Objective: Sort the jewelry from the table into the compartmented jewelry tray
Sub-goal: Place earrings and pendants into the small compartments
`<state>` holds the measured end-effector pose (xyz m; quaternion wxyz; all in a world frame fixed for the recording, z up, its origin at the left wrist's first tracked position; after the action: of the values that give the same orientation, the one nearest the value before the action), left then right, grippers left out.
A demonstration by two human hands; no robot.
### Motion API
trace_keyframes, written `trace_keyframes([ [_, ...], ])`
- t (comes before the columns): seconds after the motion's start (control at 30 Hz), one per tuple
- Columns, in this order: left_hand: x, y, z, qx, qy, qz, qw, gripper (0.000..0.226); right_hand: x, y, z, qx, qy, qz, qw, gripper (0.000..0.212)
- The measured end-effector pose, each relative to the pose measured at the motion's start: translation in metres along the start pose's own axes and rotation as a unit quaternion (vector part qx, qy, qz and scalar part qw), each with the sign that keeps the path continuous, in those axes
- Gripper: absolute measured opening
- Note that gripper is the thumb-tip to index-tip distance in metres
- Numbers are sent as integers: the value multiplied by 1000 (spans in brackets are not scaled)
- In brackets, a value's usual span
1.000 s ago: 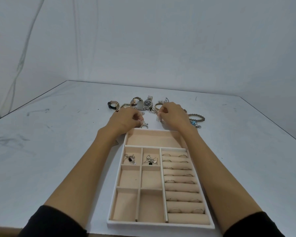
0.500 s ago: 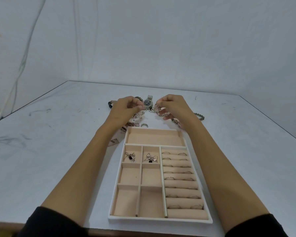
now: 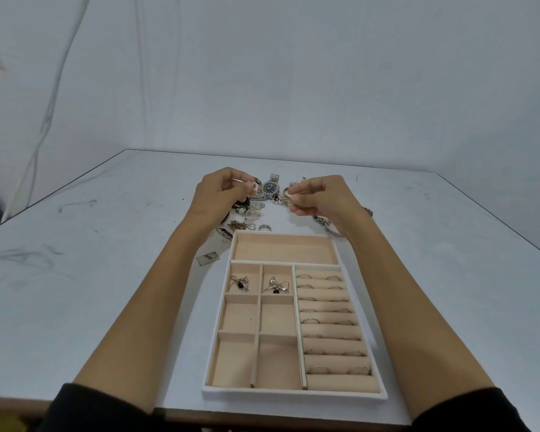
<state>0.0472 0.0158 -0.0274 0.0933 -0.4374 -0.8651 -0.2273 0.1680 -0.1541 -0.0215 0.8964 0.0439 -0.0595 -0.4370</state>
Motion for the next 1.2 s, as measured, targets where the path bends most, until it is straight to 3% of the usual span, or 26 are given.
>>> trace_keyframes([
  [0.23, 0, -5, -5, -15, 14, 25, 999, 11, 0, 1, -1, 11, -150, -43, 988, 28],
  [0.43, 1, -8, -8, -38, 42, 40, 998, 15, -4, 0, 6, 61, -261, -71, 961, 29],
  [0.9, 22, -41, -33, -101, 68, -17, 992, 5, -14, -19, 34, 140, -257, -82, 953, 31],
  [1.2, 33, -96, -28, -122, 76, 24, 989, 8, -25, -58, 47, 195, -191, -38, 961, 26],
])
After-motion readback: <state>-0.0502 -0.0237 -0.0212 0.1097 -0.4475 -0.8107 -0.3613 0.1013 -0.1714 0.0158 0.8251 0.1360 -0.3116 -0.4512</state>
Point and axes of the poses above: each hand's wrist, its own y-axis towards the middle knuckle, its own x-axis out of the back of the hand, z = x × y, the point moved 3 cm from there along y, towards the middle knuckle, and after that the axes turned 9 degrees about y, right-handed, at the moved point
